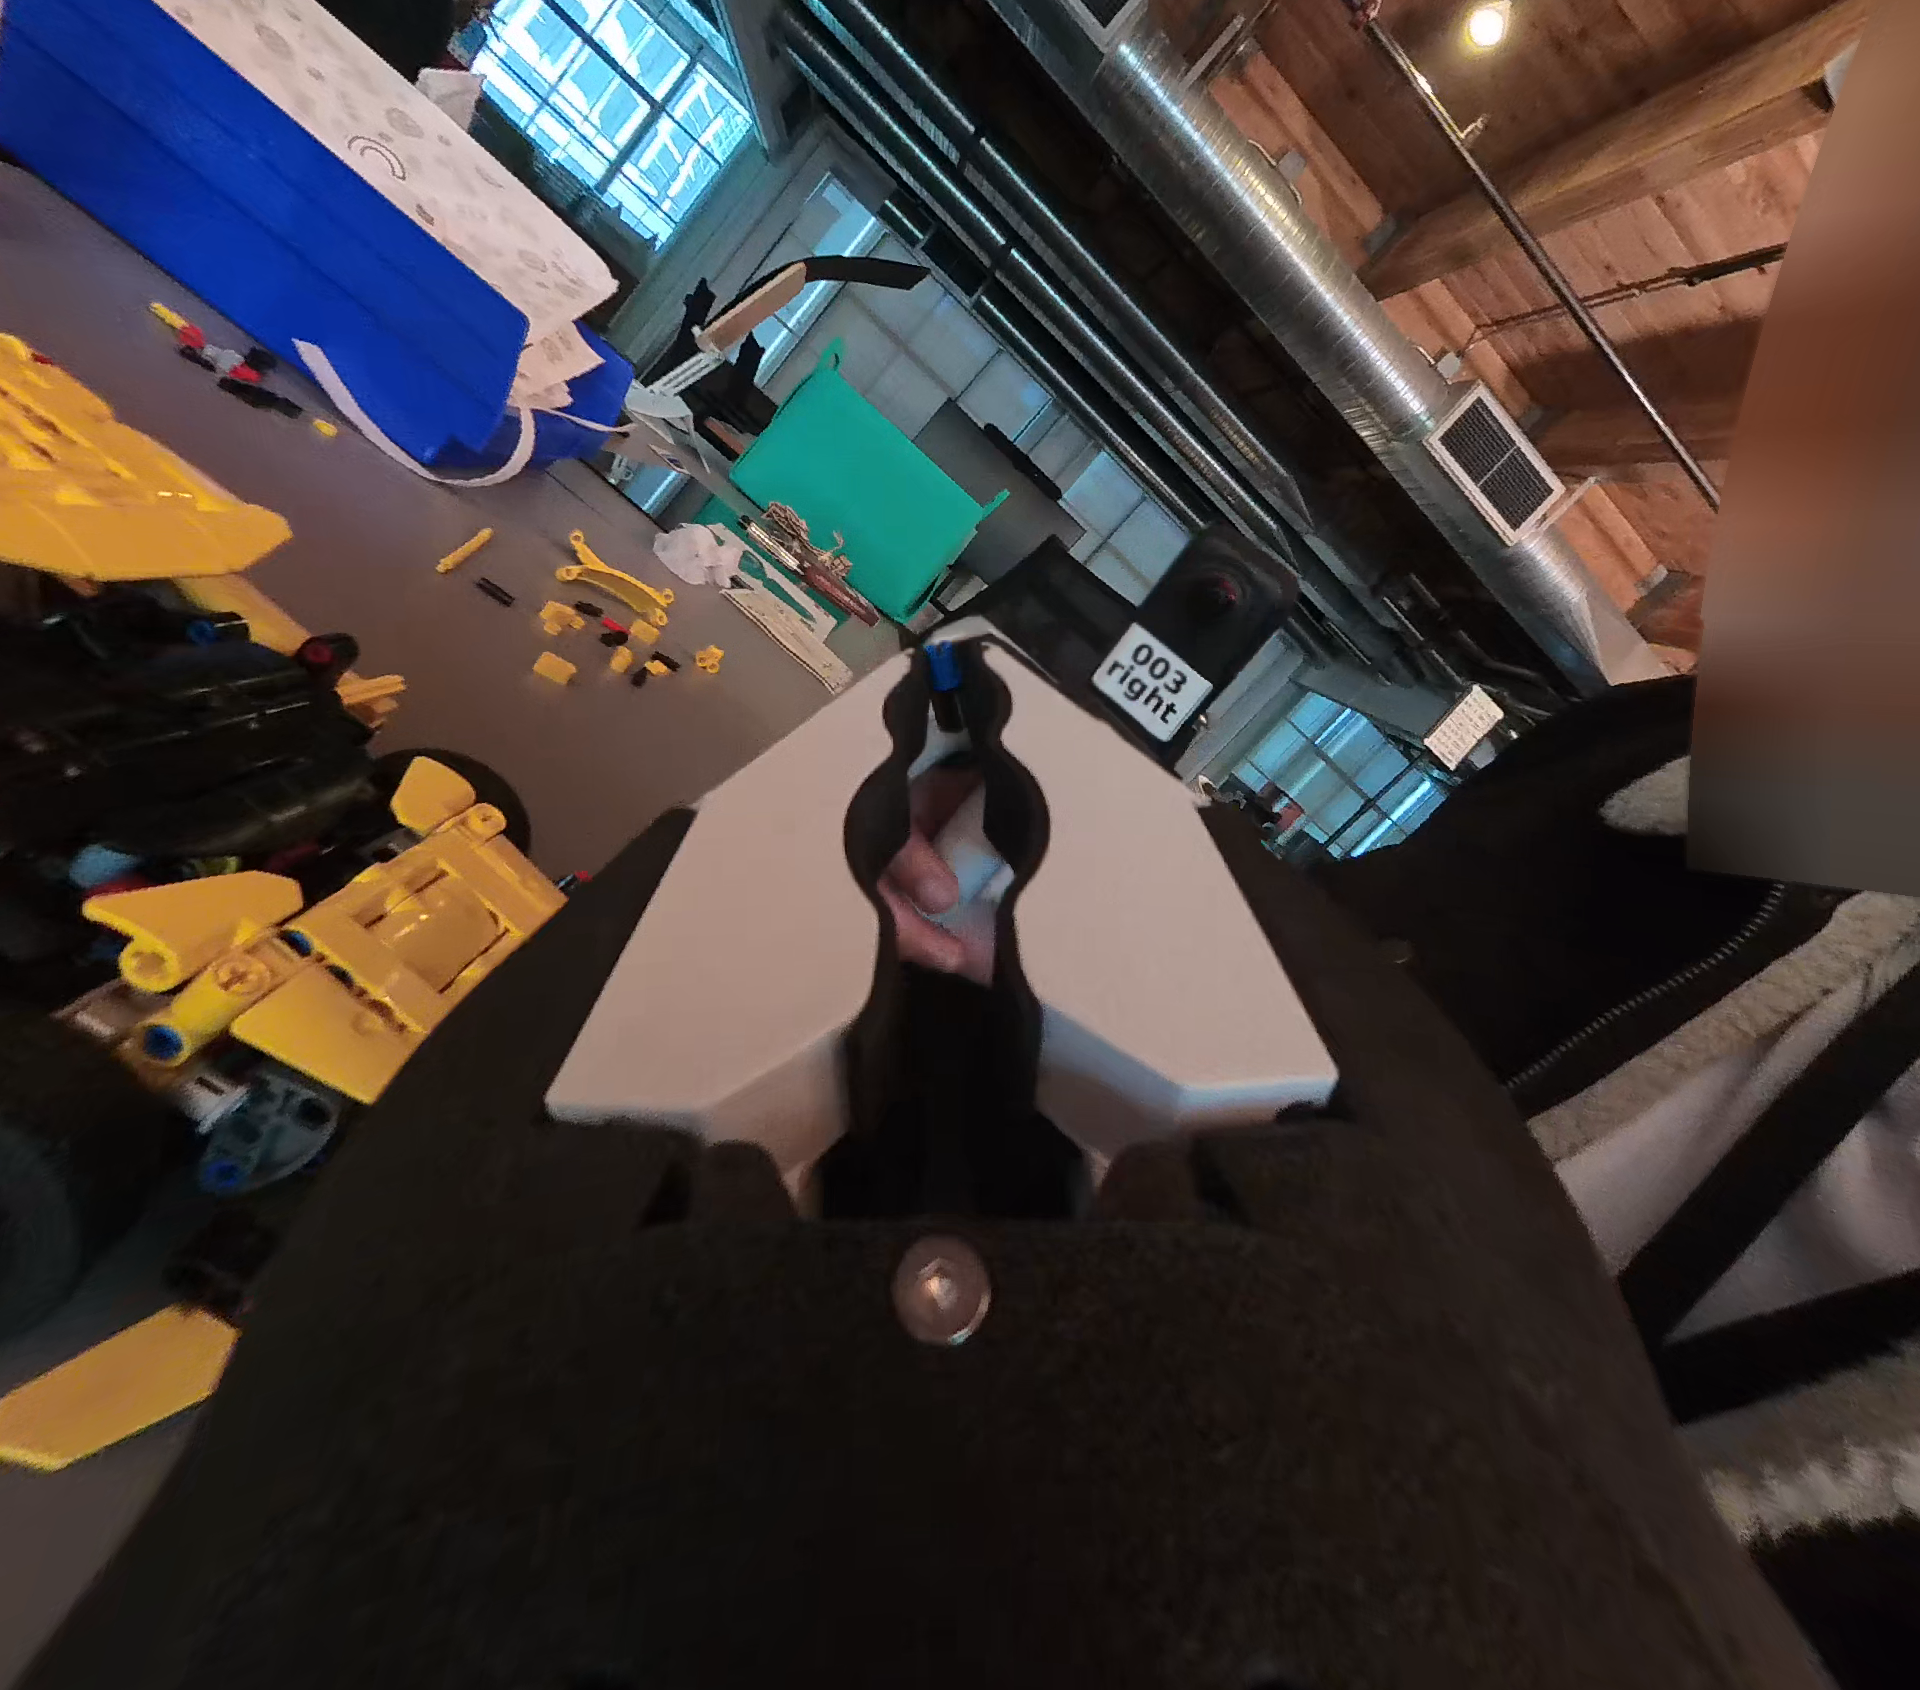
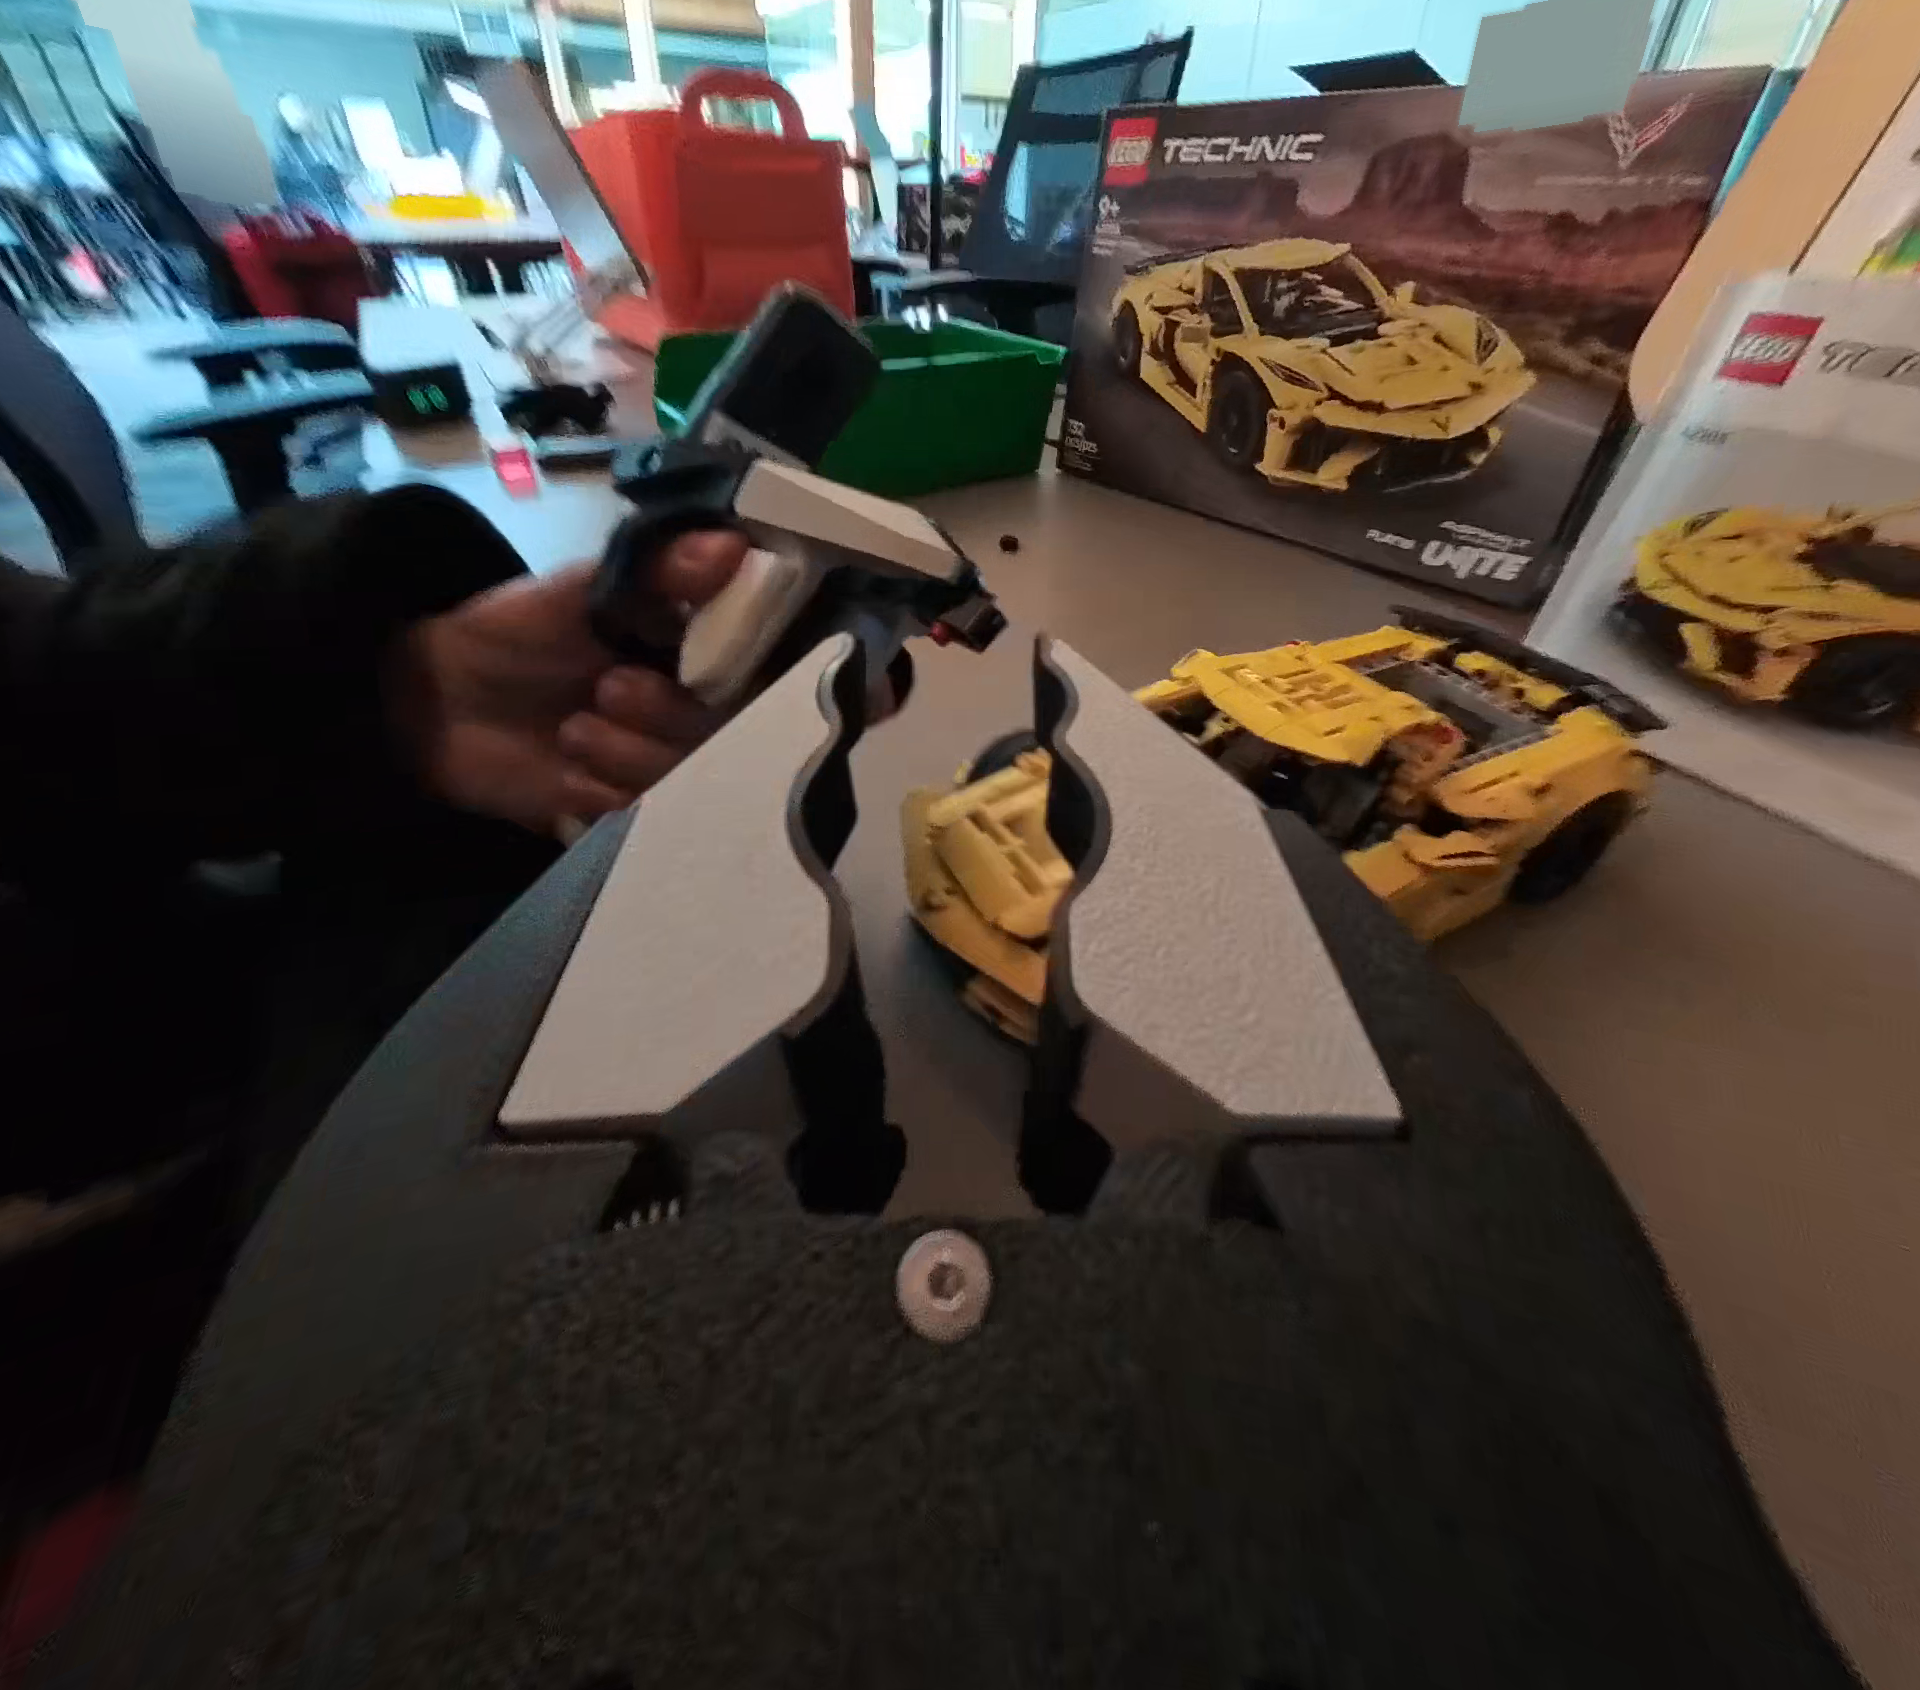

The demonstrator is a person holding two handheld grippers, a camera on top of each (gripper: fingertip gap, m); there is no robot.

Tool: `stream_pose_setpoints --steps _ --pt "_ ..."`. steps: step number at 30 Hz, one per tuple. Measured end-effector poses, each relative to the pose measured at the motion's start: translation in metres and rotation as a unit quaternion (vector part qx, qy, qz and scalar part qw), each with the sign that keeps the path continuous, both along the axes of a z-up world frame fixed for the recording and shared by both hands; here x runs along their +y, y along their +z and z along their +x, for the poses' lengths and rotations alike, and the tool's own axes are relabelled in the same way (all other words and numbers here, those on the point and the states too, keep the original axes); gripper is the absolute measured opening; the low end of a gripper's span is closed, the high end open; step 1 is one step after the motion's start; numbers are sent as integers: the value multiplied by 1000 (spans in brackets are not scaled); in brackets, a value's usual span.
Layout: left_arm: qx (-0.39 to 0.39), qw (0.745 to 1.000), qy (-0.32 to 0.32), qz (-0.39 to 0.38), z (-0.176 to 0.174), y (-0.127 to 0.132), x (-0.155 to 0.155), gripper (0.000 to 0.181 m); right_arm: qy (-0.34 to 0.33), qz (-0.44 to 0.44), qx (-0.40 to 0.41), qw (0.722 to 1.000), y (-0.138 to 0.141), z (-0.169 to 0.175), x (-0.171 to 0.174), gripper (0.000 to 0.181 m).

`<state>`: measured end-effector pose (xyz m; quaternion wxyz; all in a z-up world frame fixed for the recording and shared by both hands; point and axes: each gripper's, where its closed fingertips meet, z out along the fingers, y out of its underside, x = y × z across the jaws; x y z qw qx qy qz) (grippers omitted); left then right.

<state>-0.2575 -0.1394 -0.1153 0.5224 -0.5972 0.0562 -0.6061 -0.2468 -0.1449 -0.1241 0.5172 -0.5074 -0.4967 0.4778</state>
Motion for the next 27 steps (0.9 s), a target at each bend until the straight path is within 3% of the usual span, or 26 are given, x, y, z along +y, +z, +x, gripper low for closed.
stream_pose_setpoints --steps 4,6,12,17,22,27 --pt "15 997 -61 -36 18 -14 -6 6 18 172 -43 984 -11 3 -4 34" --pt "35 996 -79 -40 26 -18 -9 6 31 215 -67 974 -14 6 -7 19" --pt "59 993 -86 -60 30 -28 -8 6 71 285 -148 945 -28 9 -7 13" --pt "59 992 -93 -67 30 -31 -9 5 101 279 -209 932 -32 10 -9 11" --pt "24 991 -107 -72 29 -26 -9 6 105 305 -206 924 -27 10 -8 12" --pt "46 989 -116 -76 29 -31 -12 4 103 352 -201 908 -33 15 -8 11"
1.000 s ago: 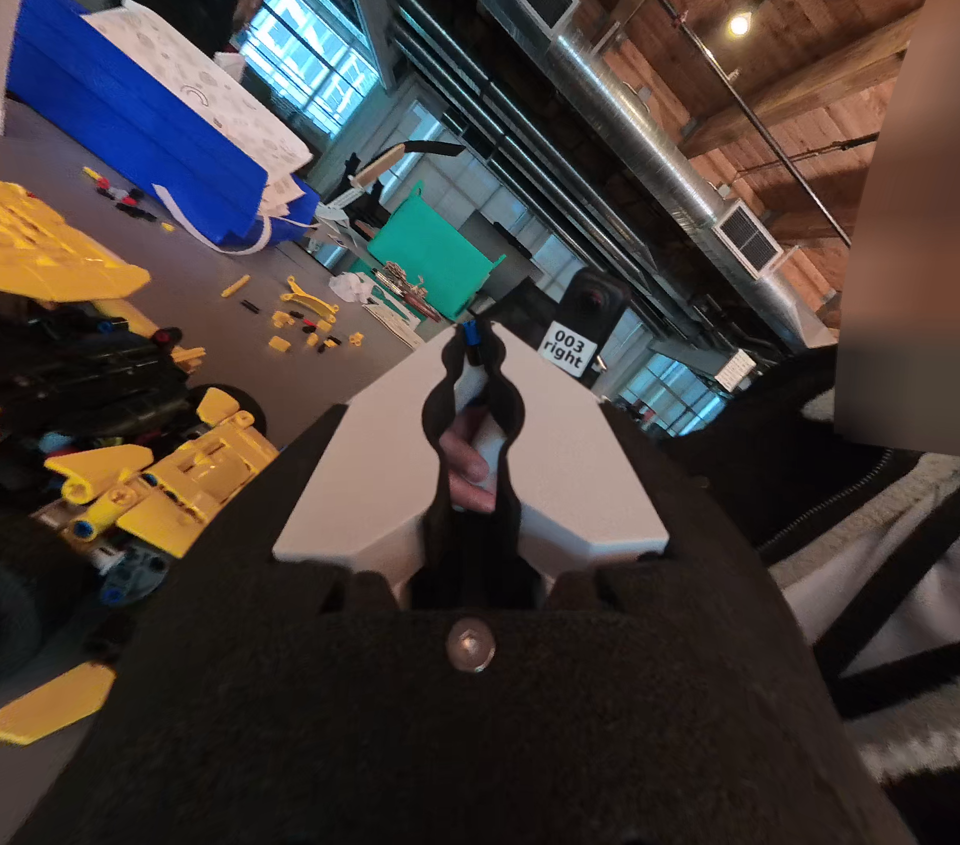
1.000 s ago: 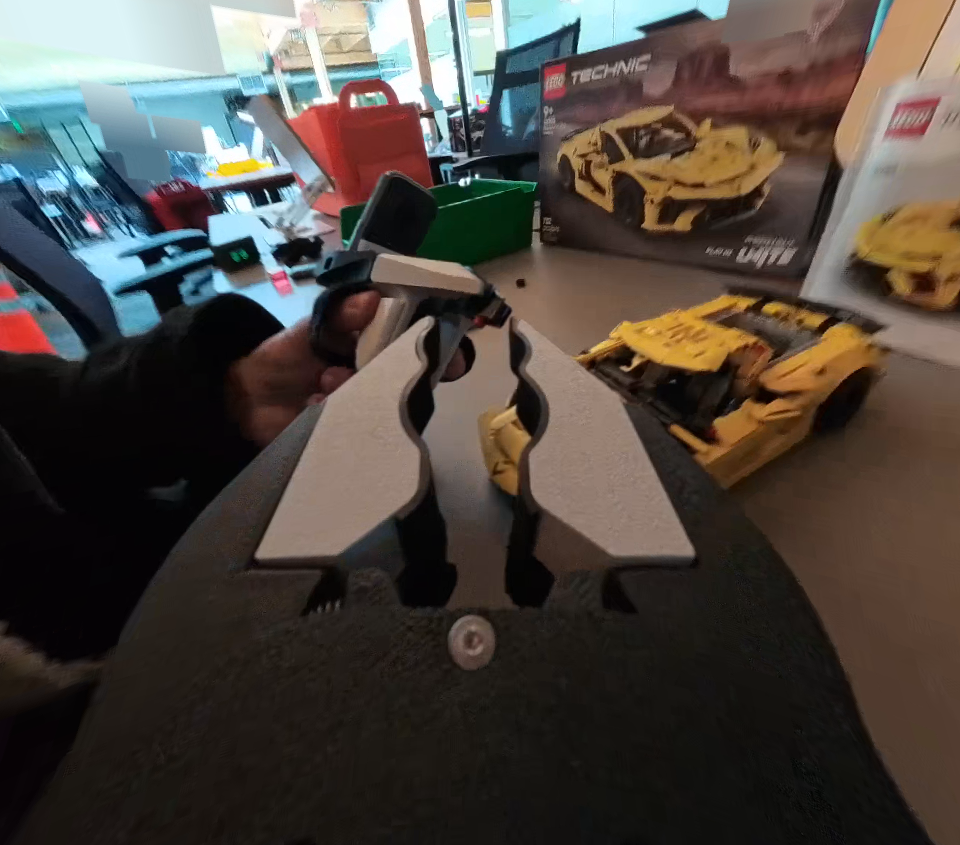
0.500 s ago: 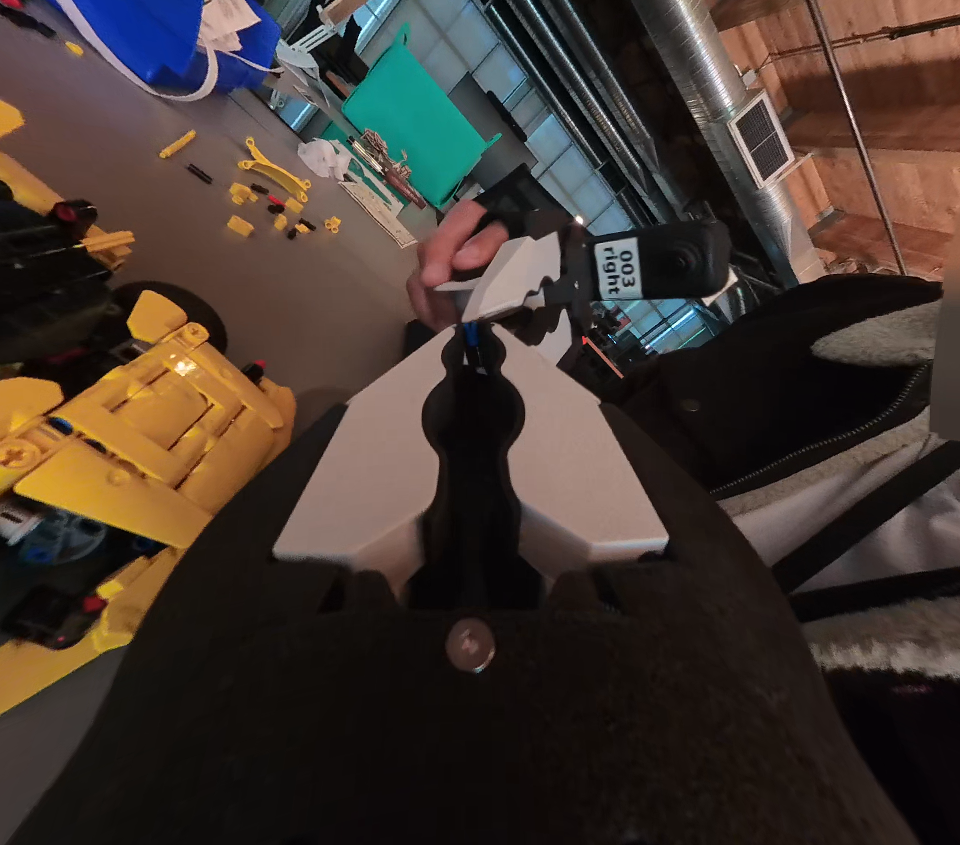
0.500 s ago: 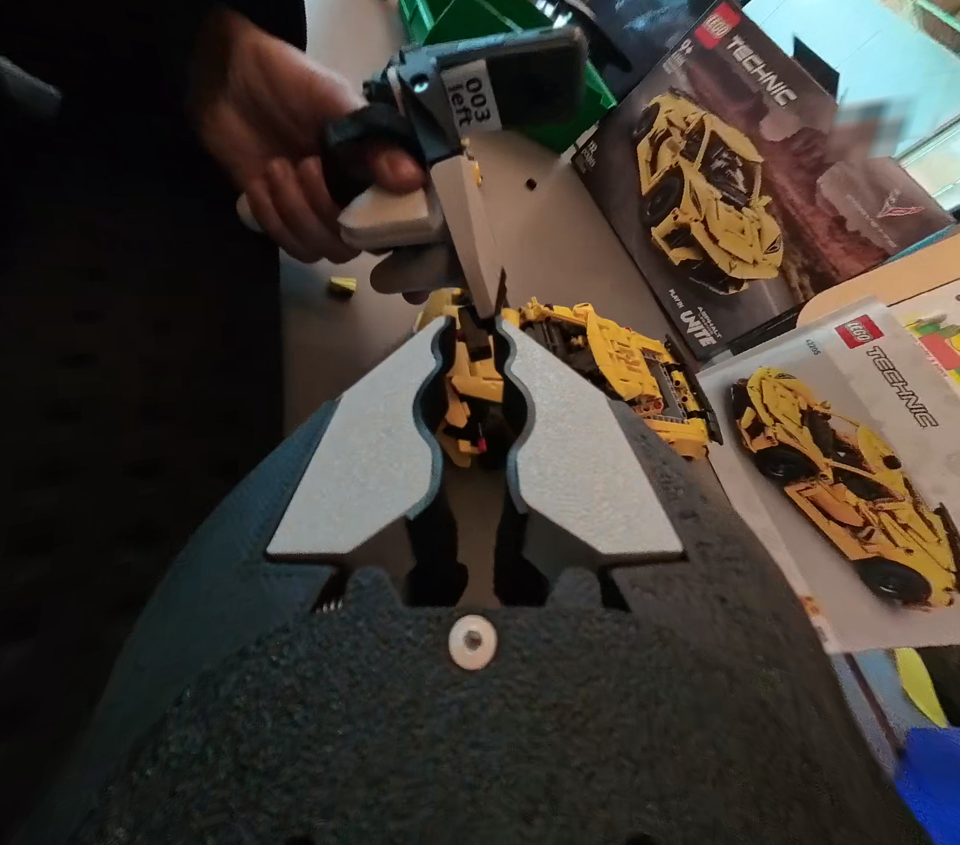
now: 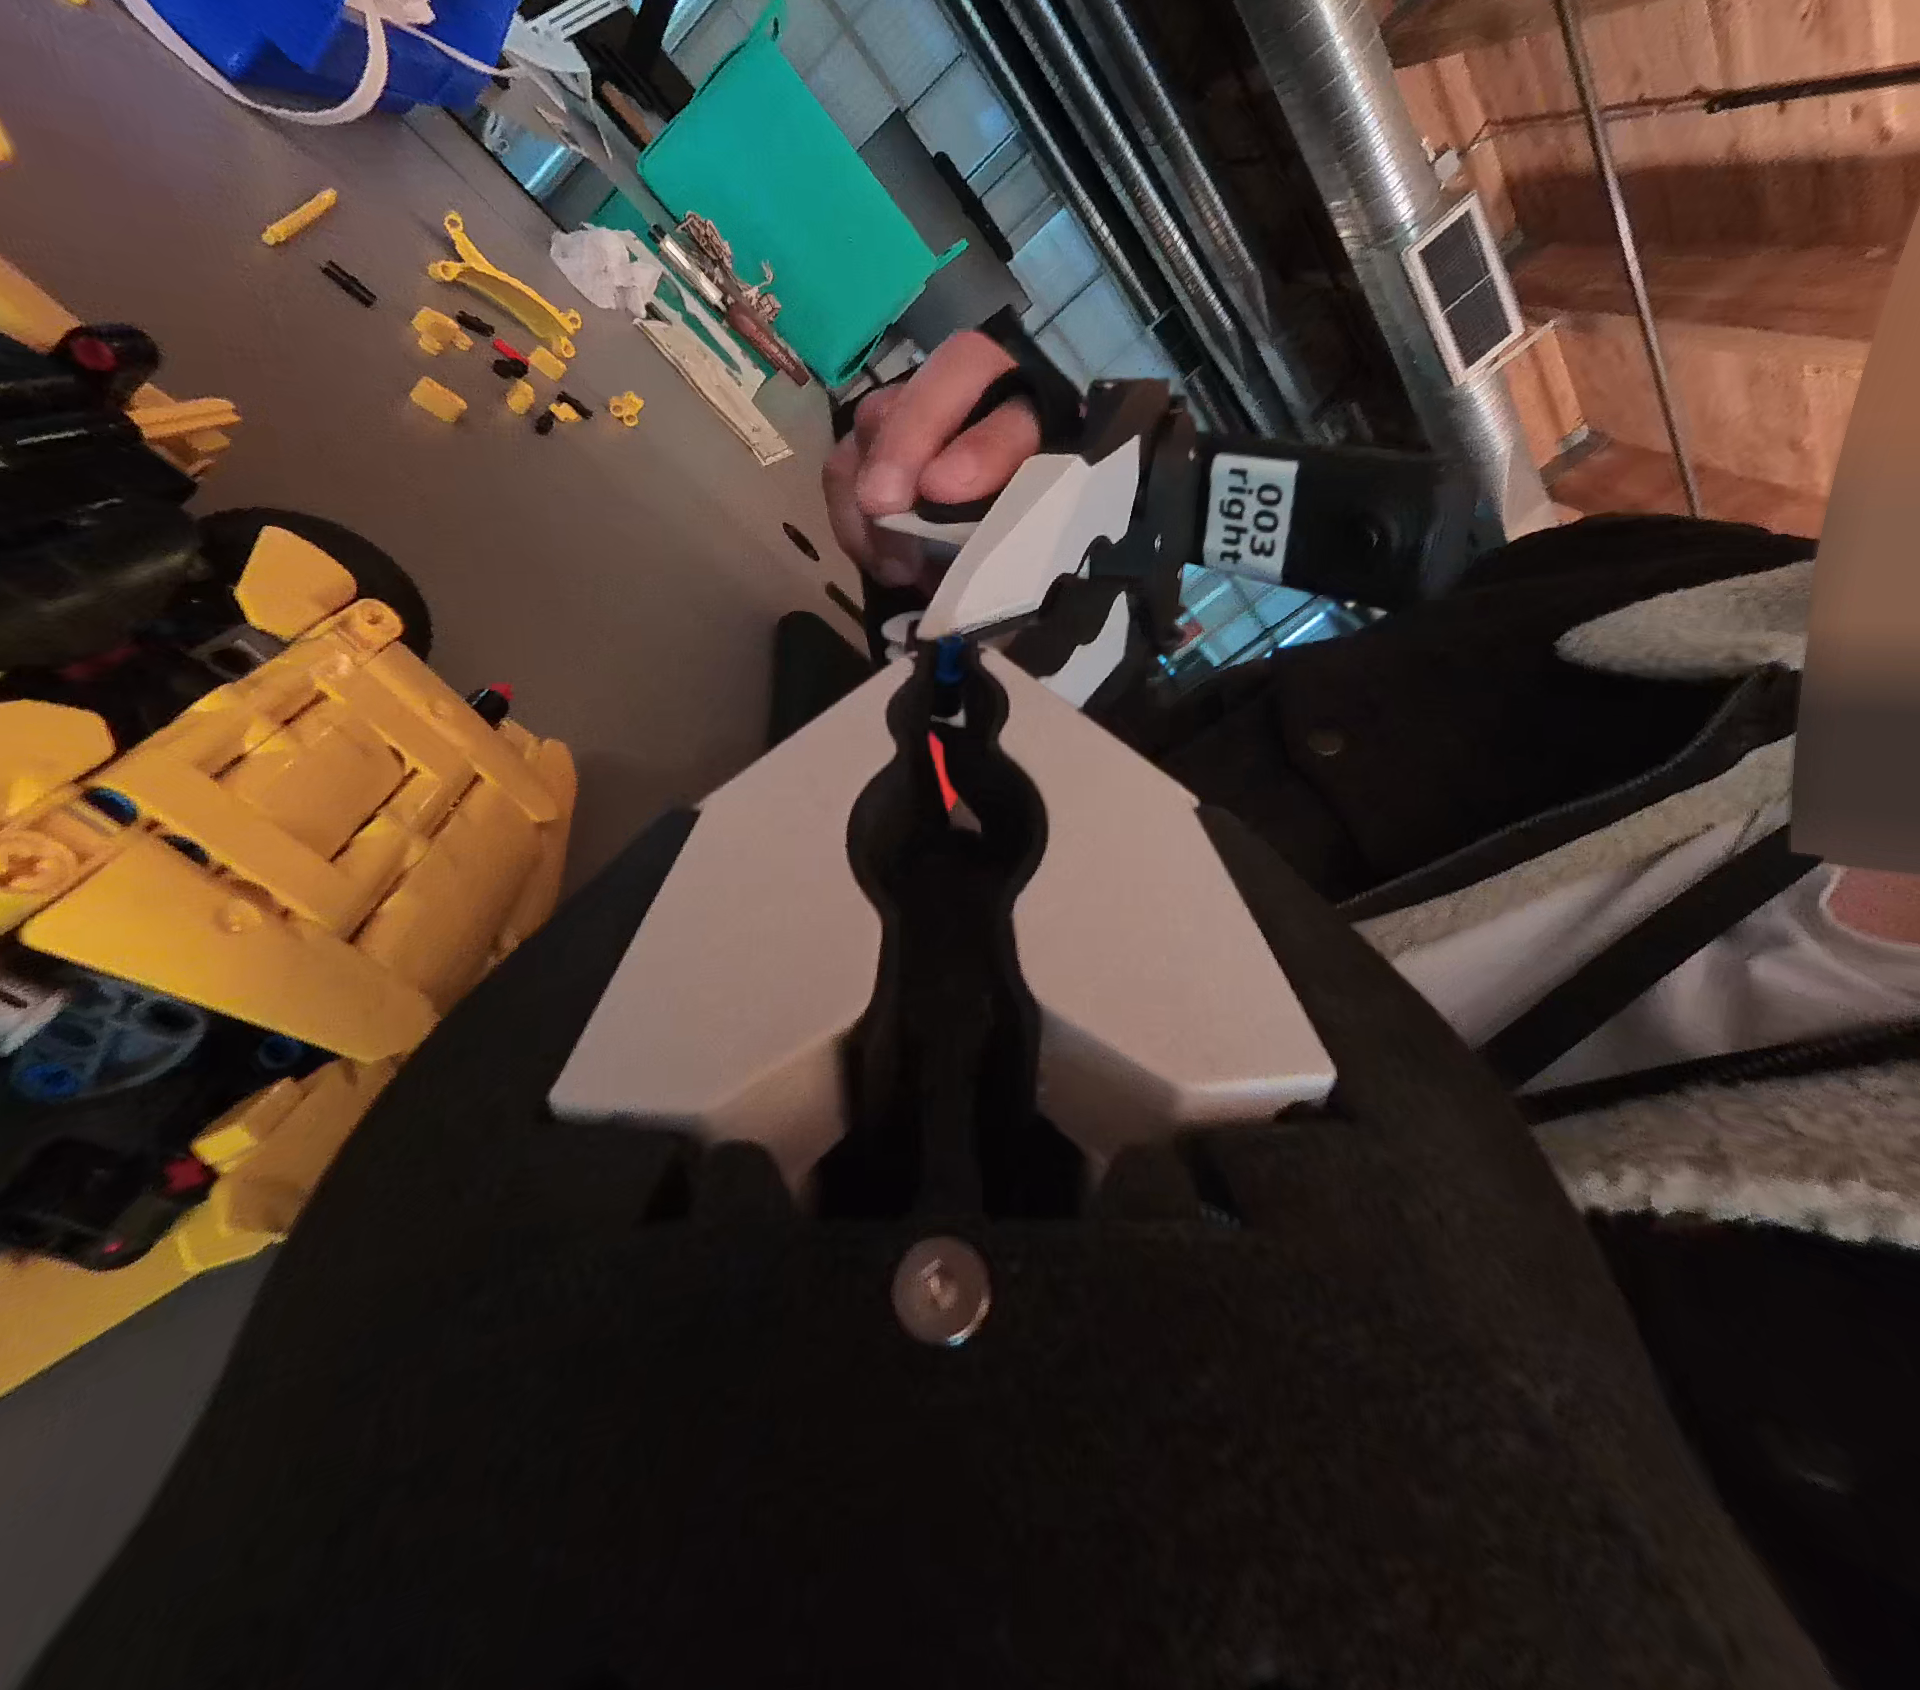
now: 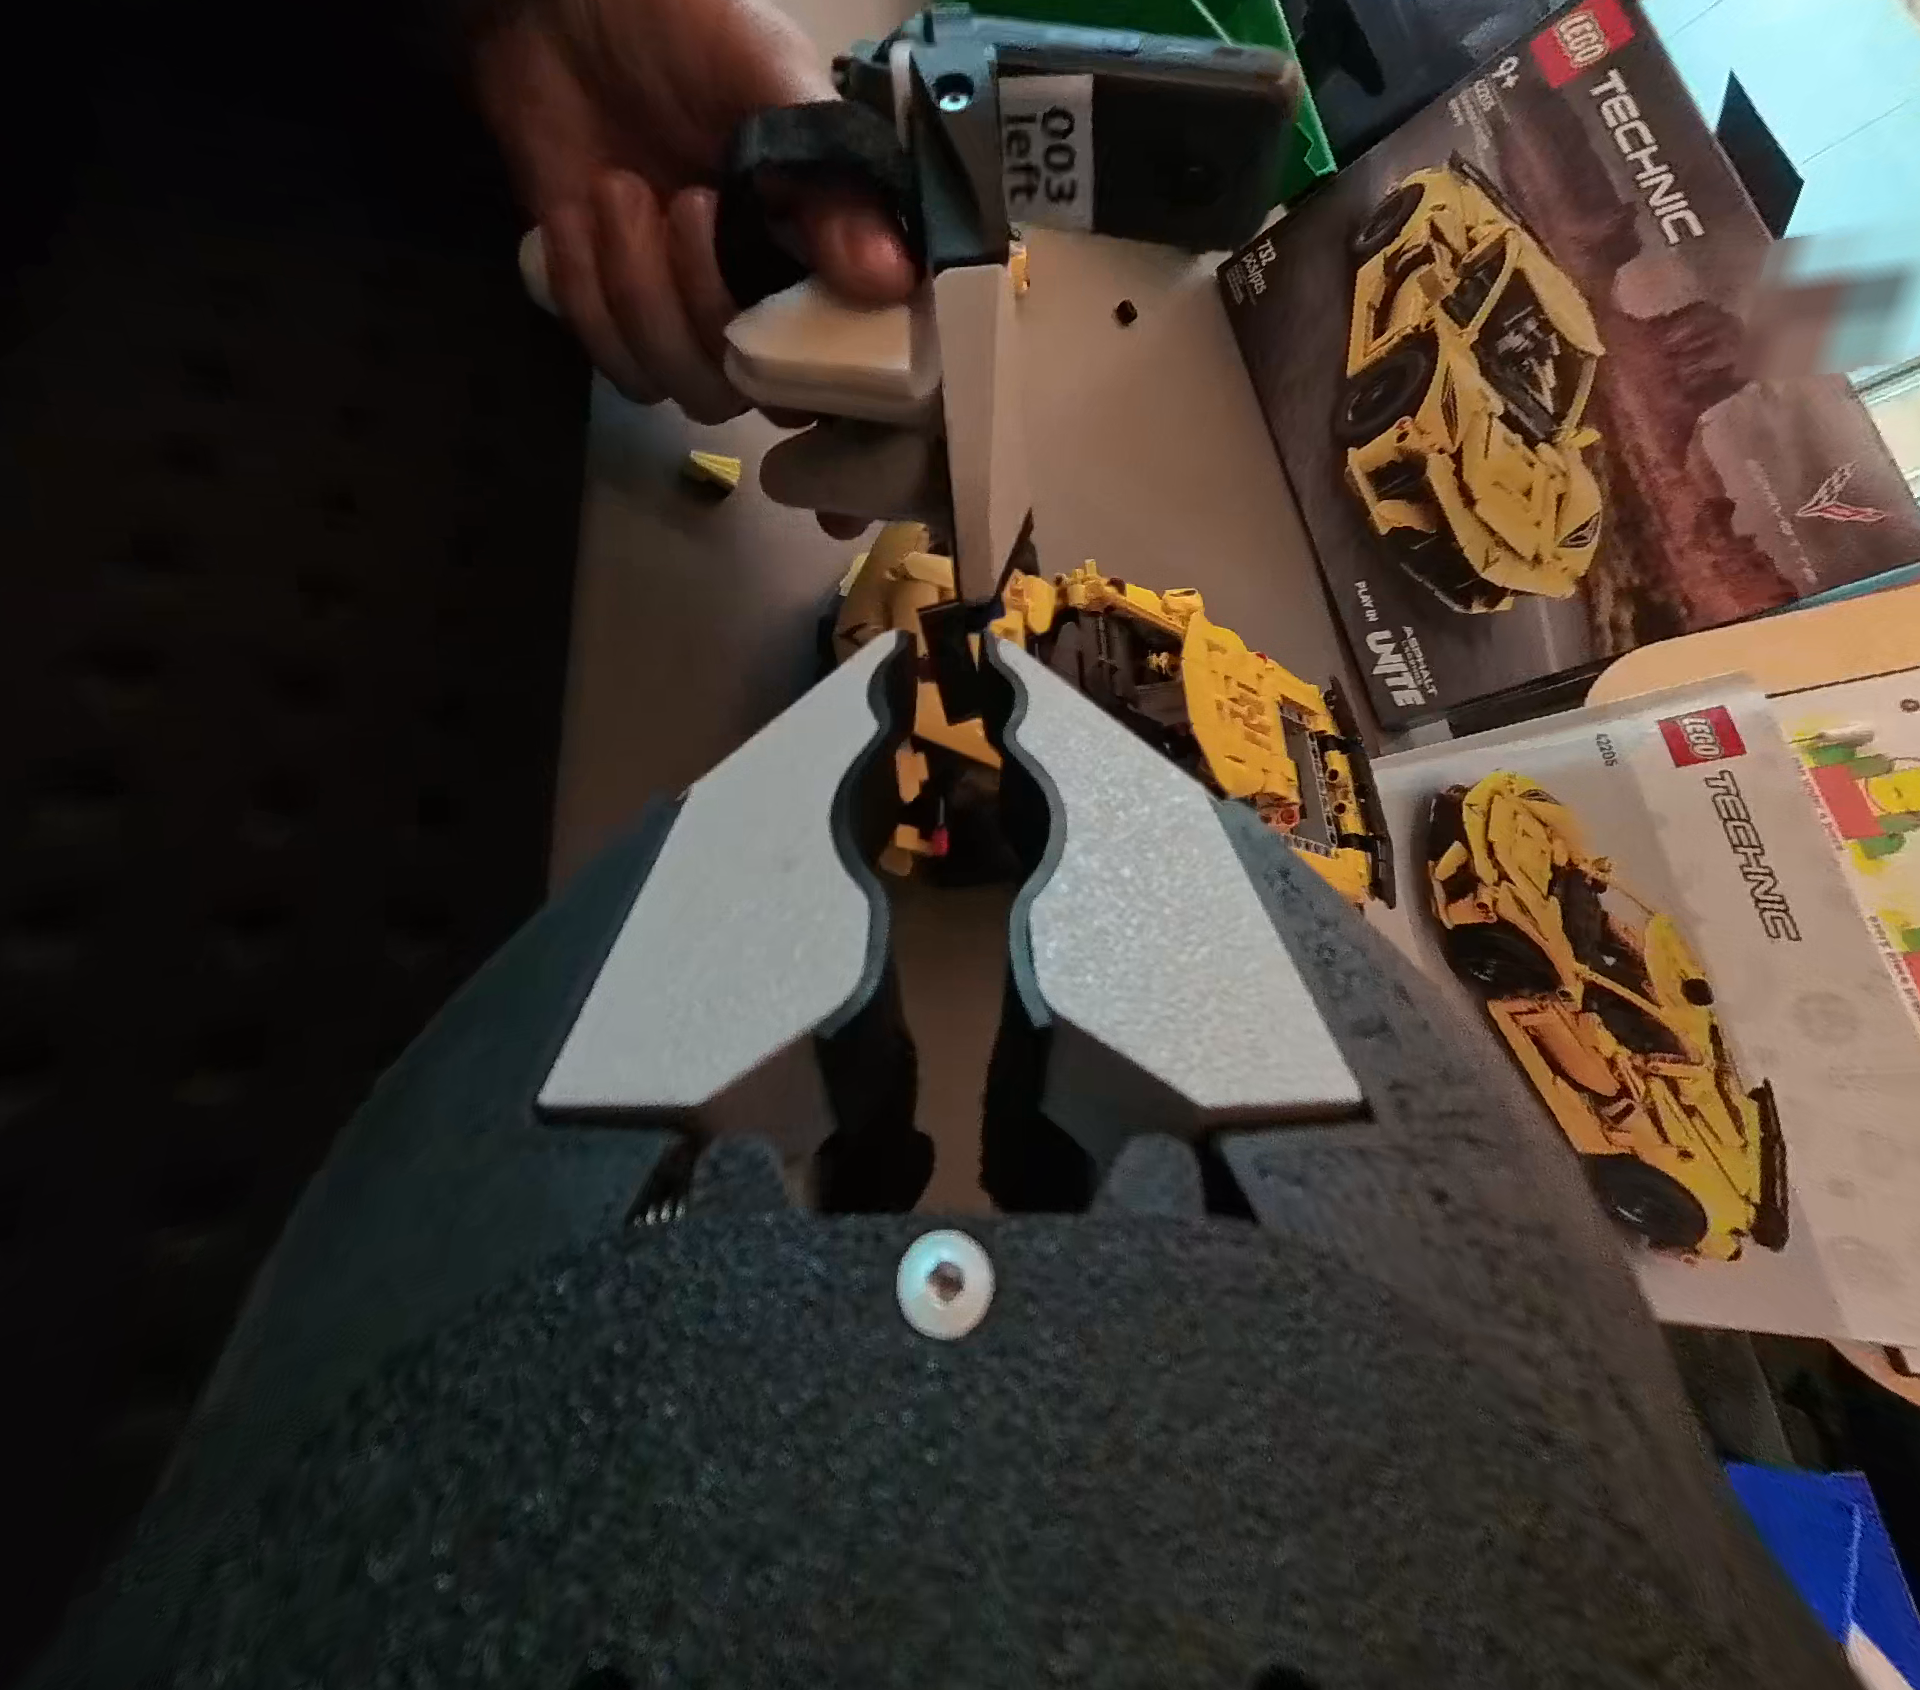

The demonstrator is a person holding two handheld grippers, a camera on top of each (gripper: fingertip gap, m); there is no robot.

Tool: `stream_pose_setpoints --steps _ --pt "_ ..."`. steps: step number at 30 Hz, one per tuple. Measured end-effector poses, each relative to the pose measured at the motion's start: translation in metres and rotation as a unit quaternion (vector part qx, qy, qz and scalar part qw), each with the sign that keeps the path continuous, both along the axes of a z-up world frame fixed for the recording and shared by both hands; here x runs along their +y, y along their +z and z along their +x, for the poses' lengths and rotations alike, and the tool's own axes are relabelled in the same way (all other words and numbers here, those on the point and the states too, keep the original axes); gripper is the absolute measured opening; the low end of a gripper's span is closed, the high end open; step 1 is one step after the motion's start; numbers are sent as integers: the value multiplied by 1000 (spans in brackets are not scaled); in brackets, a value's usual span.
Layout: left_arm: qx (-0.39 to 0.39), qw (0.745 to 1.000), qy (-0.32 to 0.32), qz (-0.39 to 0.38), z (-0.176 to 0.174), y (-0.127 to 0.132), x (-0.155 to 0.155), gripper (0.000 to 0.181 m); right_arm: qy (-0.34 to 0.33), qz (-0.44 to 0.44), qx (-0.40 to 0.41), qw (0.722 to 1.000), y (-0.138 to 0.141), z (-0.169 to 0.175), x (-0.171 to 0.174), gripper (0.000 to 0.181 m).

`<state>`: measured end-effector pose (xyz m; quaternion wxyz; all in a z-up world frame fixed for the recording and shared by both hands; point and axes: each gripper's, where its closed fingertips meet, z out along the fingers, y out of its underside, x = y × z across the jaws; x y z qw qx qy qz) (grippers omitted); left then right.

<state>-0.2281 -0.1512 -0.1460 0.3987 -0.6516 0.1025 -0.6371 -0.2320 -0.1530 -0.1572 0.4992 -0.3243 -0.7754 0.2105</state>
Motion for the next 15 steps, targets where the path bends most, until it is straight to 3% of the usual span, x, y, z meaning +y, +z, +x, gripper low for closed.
stream_pose_setpoints --steps 7,11,15 --pt "56 998 22 20 -3 -8 4 3 -56 -6 -49 997 -18 -3 12 15" --pt "109 992 42 48 -4 -12 7 2 -57 42 -68 995 -24 -8 12 10" --pt "111 991 49 52 -6 -12 7 3 -60 18 -64 996 -21 -11 7 18"
